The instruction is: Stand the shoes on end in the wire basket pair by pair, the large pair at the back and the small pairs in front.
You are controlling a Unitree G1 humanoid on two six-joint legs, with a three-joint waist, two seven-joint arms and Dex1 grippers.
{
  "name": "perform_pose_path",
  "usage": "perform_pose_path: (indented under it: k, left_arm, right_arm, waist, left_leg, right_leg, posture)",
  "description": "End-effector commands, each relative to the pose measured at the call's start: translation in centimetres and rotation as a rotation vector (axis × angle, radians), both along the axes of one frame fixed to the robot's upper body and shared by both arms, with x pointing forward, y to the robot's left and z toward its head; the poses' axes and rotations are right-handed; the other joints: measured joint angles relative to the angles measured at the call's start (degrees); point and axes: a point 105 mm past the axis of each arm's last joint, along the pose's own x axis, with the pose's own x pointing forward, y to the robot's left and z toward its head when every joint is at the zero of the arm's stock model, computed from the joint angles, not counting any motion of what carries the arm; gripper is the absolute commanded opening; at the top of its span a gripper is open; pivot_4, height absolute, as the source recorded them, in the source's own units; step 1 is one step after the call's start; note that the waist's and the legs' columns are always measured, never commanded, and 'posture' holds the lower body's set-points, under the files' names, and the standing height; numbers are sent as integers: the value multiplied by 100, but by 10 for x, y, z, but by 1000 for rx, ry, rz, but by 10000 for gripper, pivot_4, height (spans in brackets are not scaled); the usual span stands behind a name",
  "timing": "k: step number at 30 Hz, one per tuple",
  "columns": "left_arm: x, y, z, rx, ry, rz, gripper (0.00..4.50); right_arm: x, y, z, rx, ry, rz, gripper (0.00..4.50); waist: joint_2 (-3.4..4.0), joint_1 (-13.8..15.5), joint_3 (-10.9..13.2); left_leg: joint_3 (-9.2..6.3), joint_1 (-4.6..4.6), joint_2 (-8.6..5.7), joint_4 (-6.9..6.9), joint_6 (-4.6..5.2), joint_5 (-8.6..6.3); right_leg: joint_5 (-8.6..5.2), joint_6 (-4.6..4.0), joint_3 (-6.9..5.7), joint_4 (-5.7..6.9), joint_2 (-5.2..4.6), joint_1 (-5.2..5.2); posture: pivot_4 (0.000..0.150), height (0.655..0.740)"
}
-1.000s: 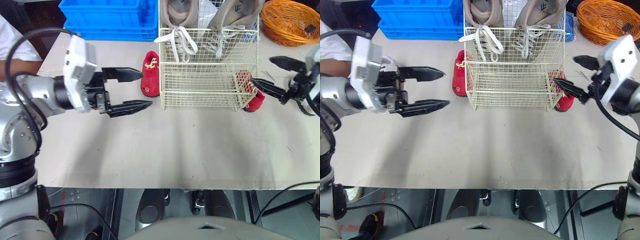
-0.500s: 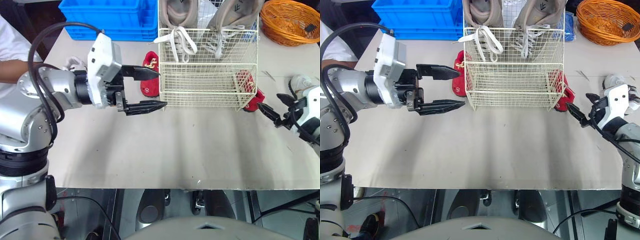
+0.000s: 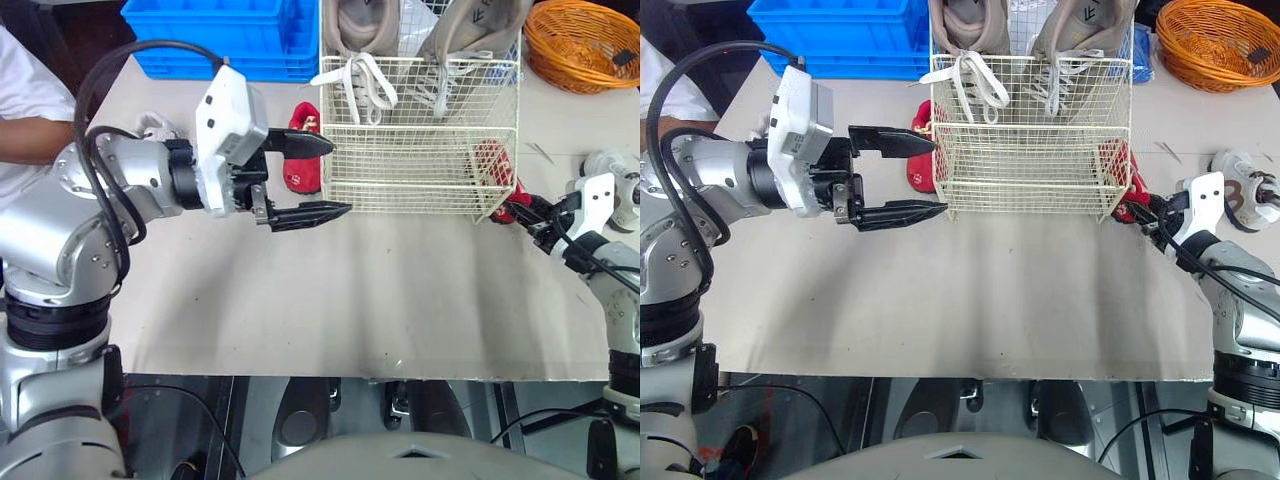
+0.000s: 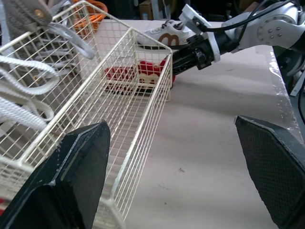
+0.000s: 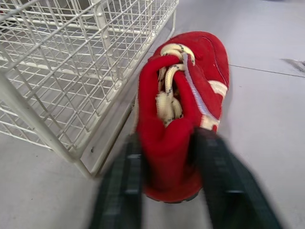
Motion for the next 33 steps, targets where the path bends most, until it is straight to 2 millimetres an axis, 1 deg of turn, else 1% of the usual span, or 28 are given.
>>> perform_pose_path:
  k: [1,4,6,8,10,11,12,13,15,16,18,21,23,25,28,30,33]
  left_arm:
    - [-3,-5,9,1,-49,-20,45000]
    - [-2,-6,10,0,-51,-30,45000]
    - [-1,-7,11,-1,-51,-36,45000]
    - [0,-7,12,3,-53,-41,45000]
    - [1,-6,13,9,-56,-46,45000]
    - [2,-6,14,12,-57,-50,45000]
    - [2,-6,15,13,-60,-58,45000]
    - [2,-6,16,14,-63,-64,45000]
    - [4,-6,19,19,-73,-74,45000]
    - [5,-5,20,21,-77,-76,45000]
    - [7,-2,24,23,-86,-81,45000]
    - [9,3,25,36,-100,-79,45000]
    - [13,13,28,54,-117,-57,45000]
    - [15,19,31,63,-127,-47,45000]
    - [12,21,31,73,-128,-67,45000]
    - [9,18,28,89,-127,-96,45000]
    - [3,6,21,120,-99,-164,45000]
  right_arm:
    - [-6,-16,30,-34,-130,-49,421]
    - [-12,-36,56,-69,-261,-129,421]
    - [-18,-51,80,-65,-377,-191,421]
    - [-27,-61,108,-102,-518,-229,421]
    - [-38,-58,131,-209,-654,-212,421]
    - [-42,-56,141,-224,-710,-214,421]
    - [-47,-49,149,-277,-769,-184,421]
    - [-50,-42,153,-327,-806,-149,421]
    - [-57,-15,154,-495,-880,-13,421]
    - [-59,-5,152,-548,-904,42,421]
    - [-67,20,149,-710,-973,200,421]
    - [-74,39,145,-860,-1039,360,421]
    - [-79,53,138,-1002,-1067,536,421]
    - [-82,60,129,-1108,-1067,681,421]
    - [-85,65,117,-1235,-1046,874,421]
    - [-85,70,115,-1277,-1056,966,421]
    - [-82,80,115,-1349,-1050,1111,421]
  waist:
    - [0,0,0]
    - [2,-4,1]
    - [5,-3,2]
    - [6,-3,2]
    - [7,-3,2]
    - [8,-5,2]
    - [9,-14,2]
    - [9,-20,2]
    - [10,-20,1]
    - [10,-17,1]
    - [11,-20,2]
    - [11,-12,2]
    - [14,-12,4]
    - [14,-13,4]
    - [13,-13,5]
    - [13,-12,6]
    - [13,-17,6]
  left_leg:
    - [0,0,0,0,0,0]
    - [0,0,0,0,0,0]
    - [1,0,0,0,0,0]
    - [1,0,0,0,0,0]
    - [1,0,0,0,0,0]
    - [1,0,0,0,0,0]
    - [1,0,0,-1,0,0]
    - [1,0,1,0,-1,0]
    - [1,1,2,0,-1,1]
    - [1,1,2,0,-1,1]
    - [1,1,2,1,-1,1]
    - [2,1,1,7,0,1]
    - [2,1,1,10,0,1]
    - [1,1,2,13,0,1]
    - [-3,1,3,18,0,1]
    - [-5,1,3,23,0,0]
    - [-6,1,3,29,0,0]
  right_leg:
    - [0,0,0,0,0,0]
    - [0,0,0,0,1,0]
    - [0,0,1,0,1,0]
    - [0,0,0,0,1,-1]
    - [0,0,0,0,1,-1]
    - [0,0,0,0,1,-1]
    - [0,0,0,0,2,-1]
    - [0,0,1,0,4,-1]
    - [0,0,1,0,4,-1]
    - [0,0,1,0,4,-1]
    - [0,1,1,0,5,-1]
    - [0,1,3,0,4,-1]
    - [-1,1,2,0,4,0]
    - [-1,1,1,1,4,1]
    - [-1,1,-2,1,4,4]
    - [-1,1,-4,1,2,7]
    - [0,1,-5,2,2,9]
  posture:
    - [1500,6860]
    - [1500,6860]
    - [1500,6860]
    - [1500,6860]
    - [1500,6860]
    - [1500,6860]
    - [1500,6860]
    - [1500,6860]
    - [1500,6860]
    - [1500,6860]
    - [1500,6860]
    - [1500,6860]
    - [1500,6860]
    - [1500,6860]
    - [1500,6860]
    - [1500,6860]
    - [1500,6860]
